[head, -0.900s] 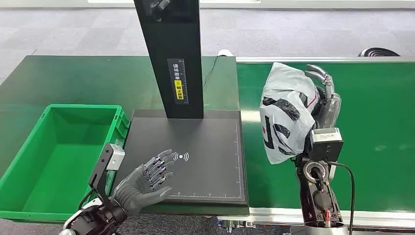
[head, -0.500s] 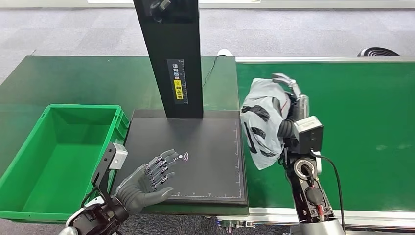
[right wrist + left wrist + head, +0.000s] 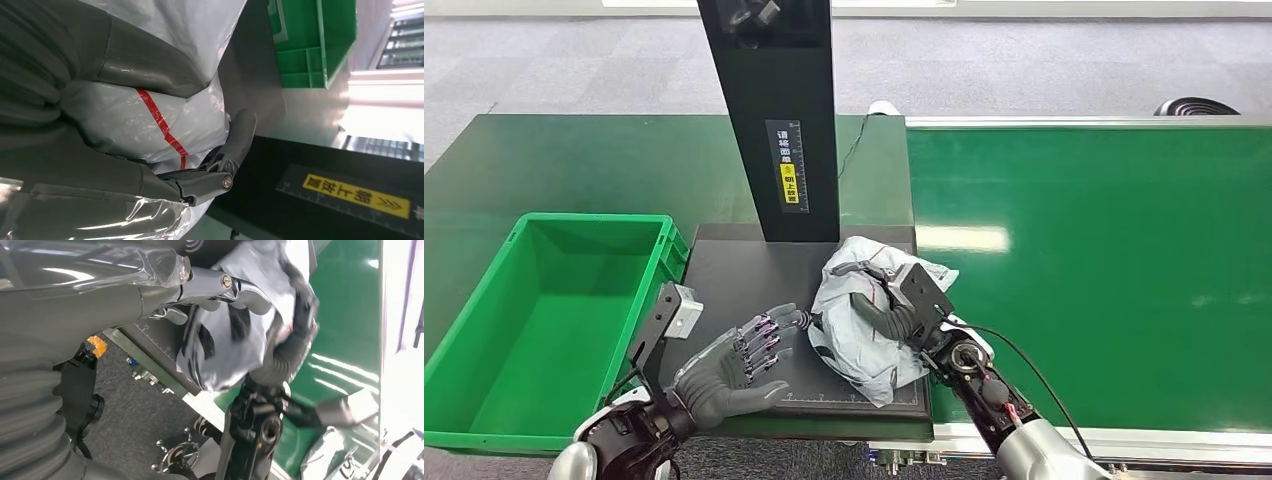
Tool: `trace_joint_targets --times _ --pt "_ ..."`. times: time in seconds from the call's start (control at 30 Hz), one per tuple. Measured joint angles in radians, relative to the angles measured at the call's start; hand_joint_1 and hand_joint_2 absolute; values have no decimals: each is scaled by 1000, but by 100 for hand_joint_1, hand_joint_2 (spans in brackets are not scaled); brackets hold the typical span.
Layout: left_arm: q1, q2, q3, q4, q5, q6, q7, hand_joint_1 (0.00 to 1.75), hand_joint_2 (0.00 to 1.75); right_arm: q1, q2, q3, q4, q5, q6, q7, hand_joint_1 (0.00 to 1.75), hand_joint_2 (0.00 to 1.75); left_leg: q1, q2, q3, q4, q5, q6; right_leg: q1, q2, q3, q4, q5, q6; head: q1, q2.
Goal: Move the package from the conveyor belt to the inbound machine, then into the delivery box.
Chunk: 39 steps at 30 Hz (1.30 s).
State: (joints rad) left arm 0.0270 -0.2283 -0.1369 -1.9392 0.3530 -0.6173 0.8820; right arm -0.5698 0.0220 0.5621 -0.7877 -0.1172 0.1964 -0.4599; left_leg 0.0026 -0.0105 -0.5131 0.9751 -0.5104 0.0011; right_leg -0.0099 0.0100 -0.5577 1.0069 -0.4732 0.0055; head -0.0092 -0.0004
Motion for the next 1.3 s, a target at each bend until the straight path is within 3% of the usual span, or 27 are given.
trace_joint_targets --times 0.3,0.33,0.43,0.47,0.63,0.93,1.3 --pt "-50 4 -11 38 3 1 0 0 175 -153 142 94 209 14 80 31 175 175 1 0 1 0 1 -1 1 0 0 1 1 -1 0 0" --pt "-54 4 -11 40 4 0 0 0 175 -160 156 104 218 18 81 19 166 175 1 0 0 0 1 -1 2 0 -1 1 1 -1 0 0" --pt "-71 4 -8 46 10 -1 0 0 175 -177 190 126 232 19 74 -46 35 175 1 0 0 0 2 -1 2 0 -1 1 1 -1 0 0" --pt "-76 4 -6 47 13 -2 0 0 175 -183 196 129 234 15 74 -70 0 175 1 0 -1 0 2 -1 1 0 -1 1 1 -1 0 0" --pt "-102 1 -1 52 24 -11 0 0 175 -213 211 127 235 -29 75 -144 0 175 1 0 -1 0 2 -1 1 0 0 1 1 -1 0 0" --pt "-97 -2 7 54 16 5 0 0 175 -239 207 72 170 -87 61 -156 0 175 1 0 0 0 2 -1 1 0 -1 1 1 -1 0 0" --pt "-41 2 22 20 -7 40 0 0 175 -114 151 -66 -69 -149 39 -127 0 175 1 0 0 0 2 -1 1 0 -1 1 1 -1 0 0"
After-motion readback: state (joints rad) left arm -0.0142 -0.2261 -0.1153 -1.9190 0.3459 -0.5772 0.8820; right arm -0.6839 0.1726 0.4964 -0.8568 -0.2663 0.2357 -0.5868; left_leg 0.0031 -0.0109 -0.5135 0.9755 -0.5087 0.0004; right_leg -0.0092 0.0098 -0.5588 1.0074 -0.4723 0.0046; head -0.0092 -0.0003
